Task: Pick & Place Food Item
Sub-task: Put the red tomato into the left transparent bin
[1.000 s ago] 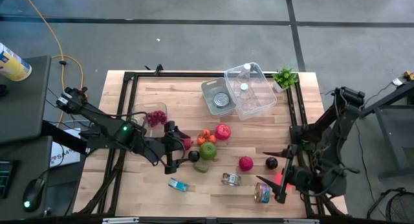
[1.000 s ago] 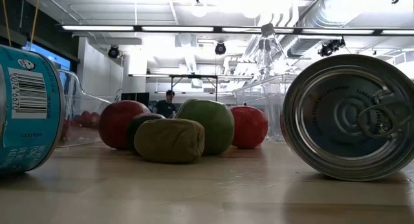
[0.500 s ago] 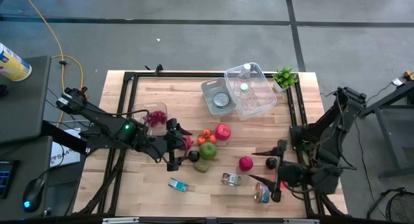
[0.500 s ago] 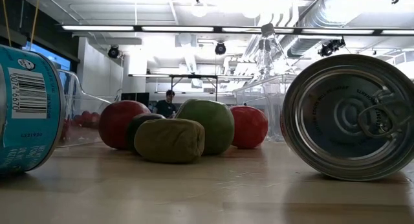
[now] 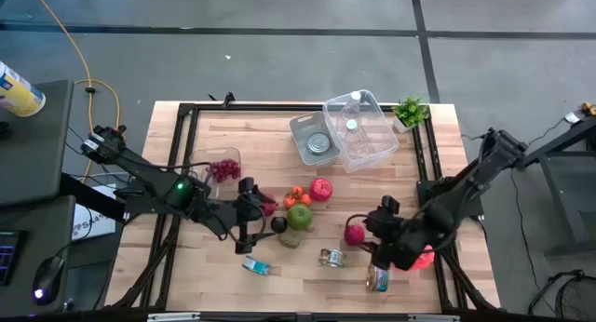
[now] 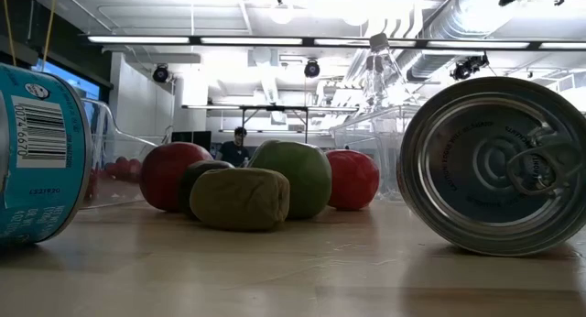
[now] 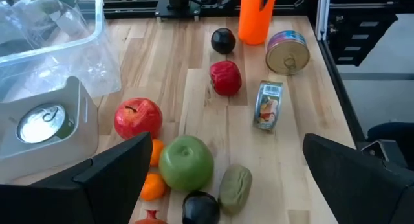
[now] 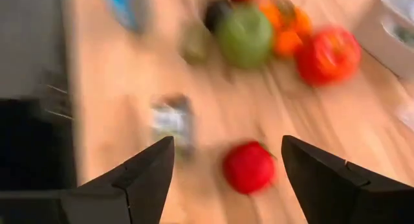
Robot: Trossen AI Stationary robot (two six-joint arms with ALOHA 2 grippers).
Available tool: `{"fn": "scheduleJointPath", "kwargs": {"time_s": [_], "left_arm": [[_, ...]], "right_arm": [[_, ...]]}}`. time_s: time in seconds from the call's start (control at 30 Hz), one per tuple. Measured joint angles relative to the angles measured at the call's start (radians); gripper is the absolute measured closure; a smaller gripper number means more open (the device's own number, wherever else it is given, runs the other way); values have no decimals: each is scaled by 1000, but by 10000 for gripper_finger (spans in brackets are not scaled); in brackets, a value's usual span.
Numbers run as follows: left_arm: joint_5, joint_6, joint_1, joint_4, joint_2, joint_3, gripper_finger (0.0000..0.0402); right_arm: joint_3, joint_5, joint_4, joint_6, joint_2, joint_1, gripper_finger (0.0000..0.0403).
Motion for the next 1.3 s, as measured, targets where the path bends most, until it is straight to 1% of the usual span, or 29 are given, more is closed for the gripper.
{"fn": "scheduleJointPath", "kwargs": {"time_s": [0.1,0.37,0.43,0.57,0.73,0.8,1.0,1.17,1.3], "left_arm": [[0,-31,0,0,0,0,11],[-8,-36,1,0,0,0,11],[-10,-31,4,0,0,0,11],[-11,-29,10,0,3,0,11],[-10,-28,9,0,33,0,11],[-10,-21,9,1,44,0,11],[-10,-16,10,1,48,0,11],[-10,-15,11,4,48,0,11],[-9,-15,15,4,48,0,11]], "right_arm": [[-6,0,-24,1,41,-19,131],[-8,-8,-27,-55,141,-52,130],[-8,-23,-27,-65,159,-65,124],[-8,-45,-27,-78,190,-85,91],[-8,-70,-30,-78,195,-118,20],[-8,-73,-30,-75,195,-128,9],[-8,-66,-35,-78,195,-126,37],[-8,-94,-39,-67,195,-126,42],[-8,-172,-75,-49,195,-125,43]]}}
